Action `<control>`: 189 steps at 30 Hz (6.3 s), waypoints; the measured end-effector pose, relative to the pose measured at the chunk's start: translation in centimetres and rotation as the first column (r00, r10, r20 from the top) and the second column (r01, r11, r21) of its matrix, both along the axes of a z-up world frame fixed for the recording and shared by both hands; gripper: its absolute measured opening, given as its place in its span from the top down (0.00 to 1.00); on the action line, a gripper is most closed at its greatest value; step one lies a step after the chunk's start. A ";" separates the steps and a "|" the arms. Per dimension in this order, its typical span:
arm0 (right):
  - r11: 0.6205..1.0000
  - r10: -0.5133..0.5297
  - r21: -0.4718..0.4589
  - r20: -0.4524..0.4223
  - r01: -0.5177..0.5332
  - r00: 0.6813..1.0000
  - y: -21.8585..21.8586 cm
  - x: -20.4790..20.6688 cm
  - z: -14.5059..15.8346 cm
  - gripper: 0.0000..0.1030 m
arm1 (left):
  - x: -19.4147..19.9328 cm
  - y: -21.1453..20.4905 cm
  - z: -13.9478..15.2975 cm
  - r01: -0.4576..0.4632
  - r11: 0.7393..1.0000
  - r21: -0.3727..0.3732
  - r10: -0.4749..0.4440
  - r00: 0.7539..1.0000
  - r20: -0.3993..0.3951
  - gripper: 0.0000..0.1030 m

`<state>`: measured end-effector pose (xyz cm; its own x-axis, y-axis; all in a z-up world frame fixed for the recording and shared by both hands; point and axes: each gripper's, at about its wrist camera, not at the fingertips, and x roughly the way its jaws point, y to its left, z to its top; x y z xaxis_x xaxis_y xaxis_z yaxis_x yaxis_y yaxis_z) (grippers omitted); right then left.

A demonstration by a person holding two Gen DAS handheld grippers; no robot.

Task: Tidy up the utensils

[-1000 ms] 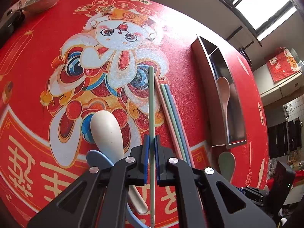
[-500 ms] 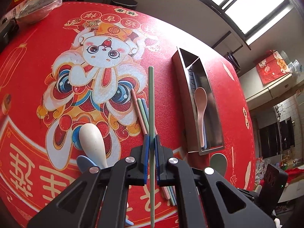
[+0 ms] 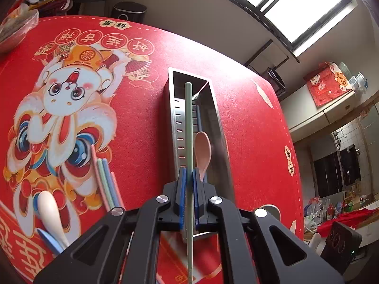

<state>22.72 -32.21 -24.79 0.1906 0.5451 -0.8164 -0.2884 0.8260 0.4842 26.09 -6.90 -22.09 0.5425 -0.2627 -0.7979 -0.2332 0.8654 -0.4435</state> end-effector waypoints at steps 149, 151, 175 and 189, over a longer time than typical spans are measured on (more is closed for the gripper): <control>0.969 0.134 -0.231 0.180 -0.091 0.974 12.0 -4.3 -1.8 0.41 | -16.6 7.6 -5.7 -0.029 0.962 0.273 0.089 0.974 -0.209 0.48; 0.968 0.142 -0.229 0.180 -0.099 0.973 12.0 -4.5 -1.8 0.41 | -16.6 7.3 -5.9 -0.019 0.964 0.265 0.078 0.974 -0.213 0.59; 0.975 0.147 -0.191 0.194 -0.109 0.970 12.1 -4.6 -1.3 0.41 | -17.7 9.1 -6.7 -0.068 0.980 0.188 0.116 0.959 -0.257 0.88; 0.973 0.177 -0.180 0.203 -0.141 0.963 14.2 -4.8 -1.1 0.41 | -18.8 11.2 -7.0 -0.092 0.978 0.187 0.143 0.949 -0.282 0.94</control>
